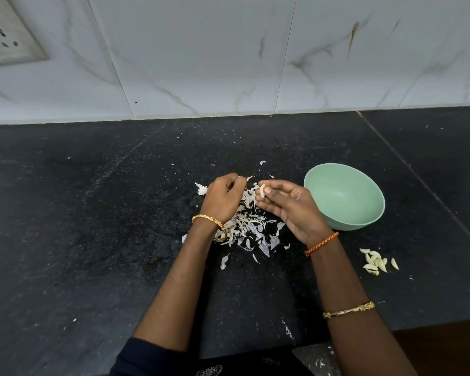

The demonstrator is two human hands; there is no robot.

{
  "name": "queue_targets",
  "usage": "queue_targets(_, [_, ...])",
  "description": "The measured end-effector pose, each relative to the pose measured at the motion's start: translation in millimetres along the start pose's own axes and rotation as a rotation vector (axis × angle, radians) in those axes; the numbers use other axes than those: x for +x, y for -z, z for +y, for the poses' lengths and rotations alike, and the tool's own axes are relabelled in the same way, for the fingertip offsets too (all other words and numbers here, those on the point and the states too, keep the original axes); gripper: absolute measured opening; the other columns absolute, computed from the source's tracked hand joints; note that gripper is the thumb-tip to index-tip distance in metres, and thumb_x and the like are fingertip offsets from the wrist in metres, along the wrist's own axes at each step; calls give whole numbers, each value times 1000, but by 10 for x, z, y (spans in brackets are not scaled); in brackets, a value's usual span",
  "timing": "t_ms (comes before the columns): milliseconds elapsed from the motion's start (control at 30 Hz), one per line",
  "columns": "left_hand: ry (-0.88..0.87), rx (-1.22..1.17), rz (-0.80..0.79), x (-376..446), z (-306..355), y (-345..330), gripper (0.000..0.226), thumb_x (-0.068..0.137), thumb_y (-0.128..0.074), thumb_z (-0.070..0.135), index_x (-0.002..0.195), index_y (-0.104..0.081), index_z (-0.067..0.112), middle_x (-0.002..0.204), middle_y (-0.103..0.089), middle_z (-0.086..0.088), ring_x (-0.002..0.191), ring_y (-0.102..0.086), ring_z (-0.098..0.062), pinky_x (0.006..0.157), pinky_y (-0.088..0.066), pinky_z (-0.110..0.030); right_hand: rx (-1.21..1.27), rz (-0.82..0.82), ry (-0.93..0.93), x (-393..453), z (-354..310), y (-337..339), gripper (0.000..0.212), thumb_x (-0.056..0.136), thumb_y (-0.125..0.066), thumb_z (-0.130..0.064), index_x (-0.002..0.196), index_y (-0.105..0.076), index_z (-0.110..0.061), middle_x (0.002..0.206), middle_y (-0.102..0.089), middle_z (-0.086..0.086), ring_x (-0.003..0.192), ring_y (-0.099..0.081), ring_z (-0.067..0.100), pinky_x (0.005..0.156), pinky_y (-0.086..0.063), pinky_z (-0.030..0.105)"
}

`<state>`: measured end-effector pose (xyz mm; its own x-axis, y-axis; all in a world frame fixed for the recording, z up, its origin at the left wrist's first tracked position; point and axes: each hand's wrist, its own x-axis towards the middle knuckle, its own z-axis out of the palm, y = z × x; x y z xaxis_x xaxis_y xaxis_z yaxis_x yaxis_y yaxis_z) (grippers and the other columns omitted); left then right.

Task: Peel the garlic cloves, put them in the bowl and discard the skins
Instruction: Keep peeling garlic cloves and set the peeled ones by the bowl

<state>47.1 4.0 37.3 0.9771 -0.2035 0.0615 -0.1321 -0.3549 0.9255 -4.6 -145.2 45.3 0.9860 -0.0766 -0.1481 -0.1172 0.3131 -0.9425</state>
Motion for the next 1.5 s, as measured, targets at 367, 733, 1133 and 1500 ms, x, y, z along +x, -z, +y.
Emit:
queue_targets(367, [-81, -85, -80, -128, 58, 3, 6, 83, -71, 8, 86, -74, 3, 87, -73, -5, 46, -52, 11, 52, -35, -2, -92, 47, 48, -59, 51, 25, 14, 81, -68, 4, 92, -68, -4, 82, -74, 9, 78, -72, 18, 74, -58, 23])
queue_targets(733, [12, 68, -17, -146, 20, -87, 19, 80, -69, 19, 63, -61, 24, 61, -58, 13, 46, -44, 3, 51, -35, -20, -168, 36, 22, -122, 66, 17, 14, 83, -64, 8, 90, -69, -4, 77, -73, 8, 71, -71, 15, 70, -58, 21])
queue_targets(1133, [277, -39, 229, -272, -59, -118, 19, 74, -80, 17, 62, -66, 15, 61, -66, -1, 47, -55, -8, 50, -44, -18, -493, 70, -91, -129, -34, 19, 4, 87, -63, 1, 89, -66, -1, 70, -65, 8, 49, -61, 3, 48, -48, 13])
queue_targets(1500, [382, -294, 204, -561, 245, -366, 9, 89, -64, 12, 81, -62, 10, 63, -67, -1, 37, -53, -5, 39, -38, -15, -146, 60, -130, -327, -82, 236, 17, 86, -58, 14, 83, -67, -1, 84, -70, 15, 74, -71, 15, 70, -57, 18])
